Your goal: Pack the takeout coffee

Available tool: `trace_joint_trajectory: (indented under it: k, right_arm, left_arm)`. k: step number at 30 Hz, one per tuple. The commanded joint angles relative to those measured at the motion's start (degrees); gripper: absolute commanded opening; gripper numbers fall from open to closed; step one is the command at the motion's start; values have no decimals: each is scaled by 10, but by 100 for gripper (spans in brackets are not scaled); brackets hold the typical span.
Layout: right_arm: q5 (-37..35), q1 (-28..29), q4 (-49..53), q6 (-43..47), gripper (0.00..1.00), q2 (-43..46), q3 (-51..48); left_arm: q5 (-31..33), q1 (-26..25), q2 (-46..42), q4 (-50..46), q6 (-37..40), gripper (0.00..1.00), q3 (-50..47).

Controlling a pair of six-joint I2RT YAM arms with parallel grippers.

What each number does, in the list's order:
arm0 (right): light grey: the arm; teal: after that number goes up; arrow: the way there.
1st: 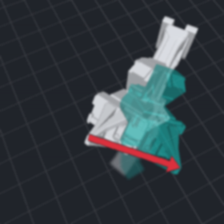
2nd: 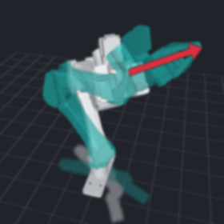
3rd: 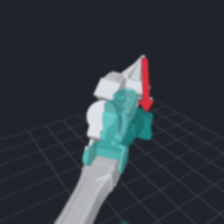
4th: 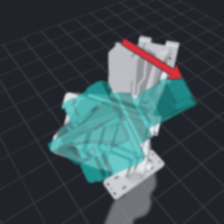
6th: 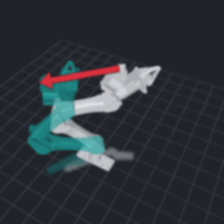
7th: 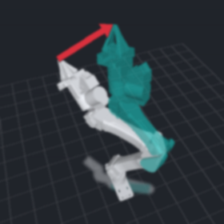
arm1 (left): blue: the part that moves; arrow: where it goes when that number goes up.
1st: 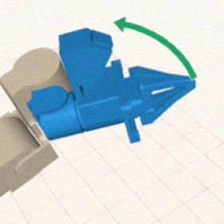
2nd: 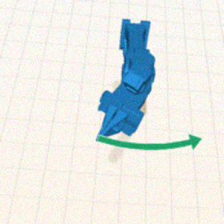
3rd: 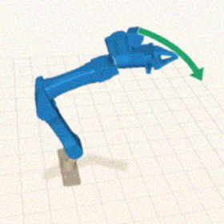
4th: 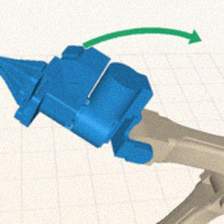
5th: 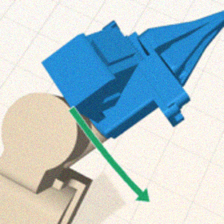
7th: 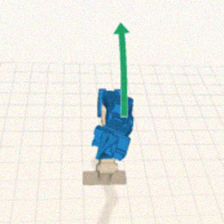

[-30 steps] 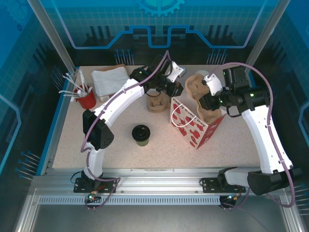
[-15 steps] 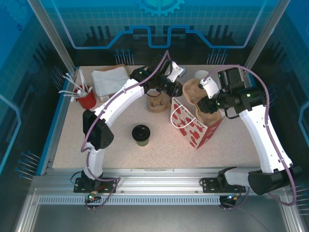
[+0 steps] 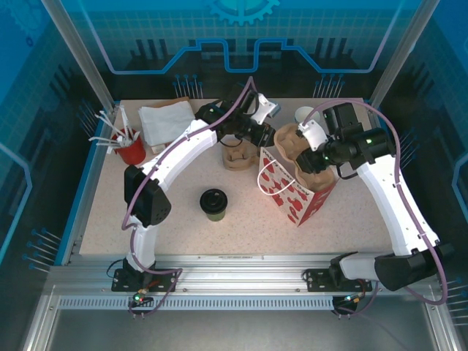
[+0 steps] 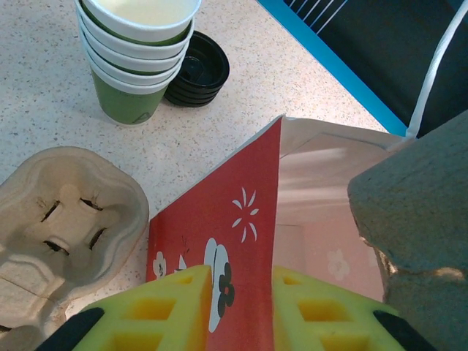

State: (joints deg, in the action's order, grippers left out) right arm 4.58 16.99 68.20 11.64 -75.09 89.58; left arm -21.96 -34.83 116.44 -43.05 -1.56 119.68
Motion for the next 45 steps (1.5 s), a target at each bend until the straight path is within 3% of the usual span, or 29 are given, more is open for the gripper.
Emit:
trace_joint_trajectory:
  k: [1,27,45]
  right_arm:
    - [-11,9,23,-1,33,-4,-6]
    - [-16,16,36,-1,32,-11,-9]
    - [-63,46,57,1,32,-30,6]
  left_arm:
    - [-13,8,-31,8,-9,28,-13]
    - [-18,26,-51,16,-14,34,-33]
    - [-23,28,-43,19,-14,36,-33]
